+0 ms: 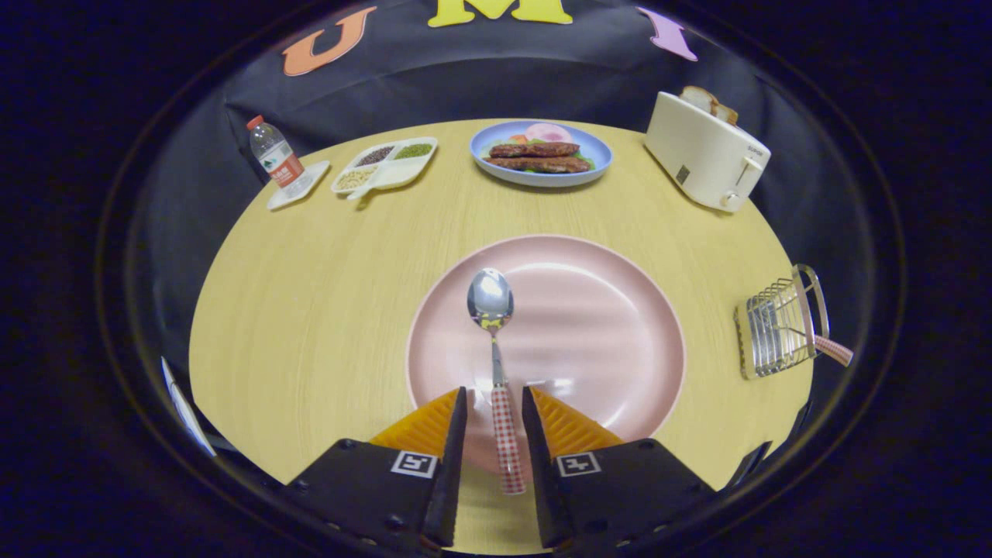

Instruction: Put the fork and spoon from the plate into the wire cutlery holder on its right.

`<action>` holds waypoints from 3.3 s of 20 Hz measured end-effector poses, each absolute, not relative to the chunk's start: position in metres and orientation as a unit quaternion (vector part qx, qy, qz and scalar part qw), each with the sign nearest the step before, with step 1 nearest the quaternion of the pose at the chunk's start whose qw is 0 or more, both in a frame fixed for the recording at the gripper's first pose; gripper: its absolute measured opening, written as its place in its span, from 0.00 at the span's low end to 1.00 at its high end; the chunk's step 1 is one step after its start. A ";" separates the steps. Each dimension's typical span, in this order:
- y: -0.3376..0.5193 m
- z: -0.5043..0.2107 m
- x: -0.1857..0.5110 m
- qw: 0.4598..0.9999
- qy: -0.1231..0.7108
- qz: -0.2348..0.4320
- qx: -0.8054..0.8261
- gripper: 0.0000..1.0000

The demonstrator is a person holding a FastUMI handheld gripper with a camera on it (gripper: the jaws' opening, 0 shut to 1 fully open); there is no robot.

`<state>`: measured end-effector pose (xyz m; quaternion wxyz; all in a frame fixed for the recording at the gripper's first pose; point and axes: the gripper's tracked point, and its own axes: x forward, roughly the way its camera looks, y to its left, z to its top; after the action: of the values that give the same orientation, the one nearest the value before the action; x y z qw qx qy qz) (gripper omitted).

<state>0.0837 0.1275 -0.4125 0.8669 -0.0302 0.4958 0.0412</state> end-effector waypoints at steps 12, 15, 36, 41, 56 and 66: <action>0.121 -0.399 0.083 0.852 0.517 0.080 -0.030 0.01; 0.106 -0.375 0.086 0.854 0.514 0.078 -0.028 0.01; -0.079 -0.238 0.087 0.826 0.561 0.038 -0.039 0.01; -0.117 -0.234 0.076 0.800 0.598 0.019 -0.040 0.01; -0.170 -0.263 0.061 0.698 0.714 0.039 -0.036 0.01; -0.163 -0.267 0.064 0.639 0.767 0.052 -0.036 0.04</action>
<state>0.0645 -0.1628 -0.2673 0.6389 -0.0355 0.7667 0.0521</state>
